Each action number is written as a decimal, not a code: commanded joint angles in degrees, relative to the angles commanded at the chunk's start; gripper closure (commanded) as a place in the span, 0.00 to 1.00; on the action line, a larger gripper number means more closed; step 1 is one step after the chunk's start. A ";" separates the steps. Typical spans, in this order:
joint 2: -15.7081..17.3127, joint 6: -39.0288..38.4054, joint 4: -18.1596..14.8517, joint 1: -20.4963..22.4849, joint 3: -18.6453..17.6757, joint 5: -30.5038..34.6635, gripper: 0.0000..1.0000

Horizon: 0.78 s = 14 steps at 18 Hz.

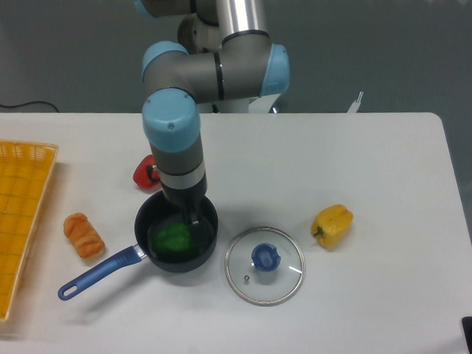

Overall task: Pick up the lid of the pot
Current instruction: 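Raise the gripper up out of the dark saucepan, then move the gripper over the glass lid's blue knob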

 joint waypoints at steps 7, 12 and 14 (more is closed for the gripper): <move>-2.10 11.42 0.18 2.90 0.88 1.40 0.00; -6.40 16.10 1.41 4.66 3.07 3.51 0.00; -7.55 16.19 2.89 4.75 3.43 3.52 0.00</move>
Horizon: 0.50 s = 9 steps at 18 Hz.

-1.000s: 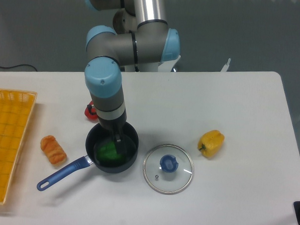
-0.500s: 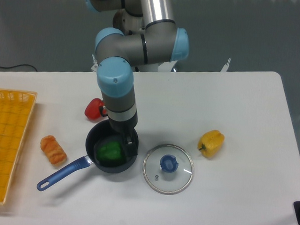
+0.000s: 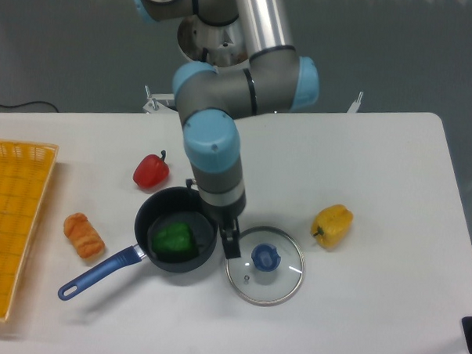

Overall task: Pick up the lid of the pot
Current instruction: 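Move the gripper over the glass lid's blue knob, then lower the gripper onto the blue knob and close on it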

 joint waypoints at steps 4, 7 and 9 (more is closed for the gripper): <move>-3.43 0.18 2.56 2.37 1.32 -0.18 0.00; -3.52 0.18 2.47 2.90 1.06 -0.18 0.00; -4.04 0.18 2.56 3.08 0.97 -0.09 0.00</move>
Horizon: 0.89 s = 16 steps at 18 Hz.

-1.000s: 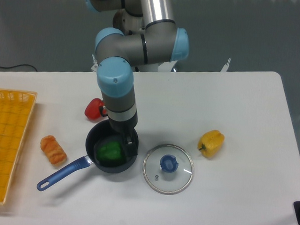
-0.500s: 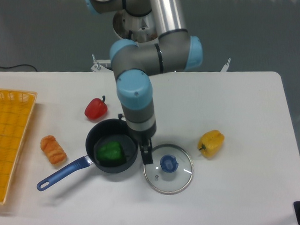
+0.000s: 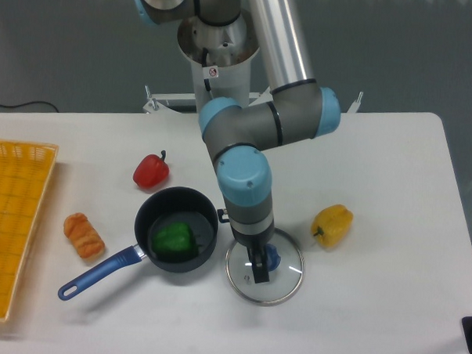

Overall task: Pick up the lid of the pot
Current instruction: 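Lower the gripper onto the blue knob and close on it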

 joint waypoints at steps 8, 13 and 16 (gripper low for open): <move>-0.88 -0.44 -0.18 0.53 0.00 0.18 0.00; -1.67 -0.53 -0.26 0.70 0.00 0.18 0.00; -1.76 -0.61 -0.26 0.70 0.00 0.18 0.01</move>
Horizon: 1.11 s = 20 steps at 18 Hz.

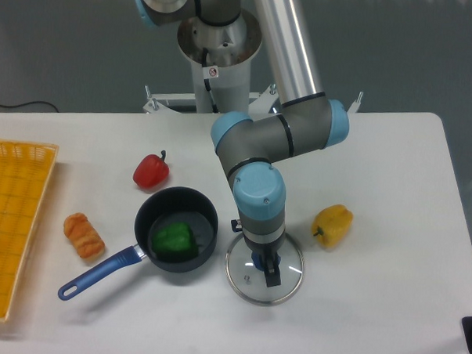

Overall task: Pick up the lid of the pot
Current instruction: 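Lower the gripper onto the blue knob and close on it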

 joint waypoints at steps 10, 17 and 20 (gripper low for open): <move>-0.70 0.00 -0.09 0.00 -0.09 1.13 0.11; -0.79 -0.35 -0.09 0.00 -0.35 2.72 0.11; -0.97 -1.75 0.00 -0.09 -0.35 2.46 0.11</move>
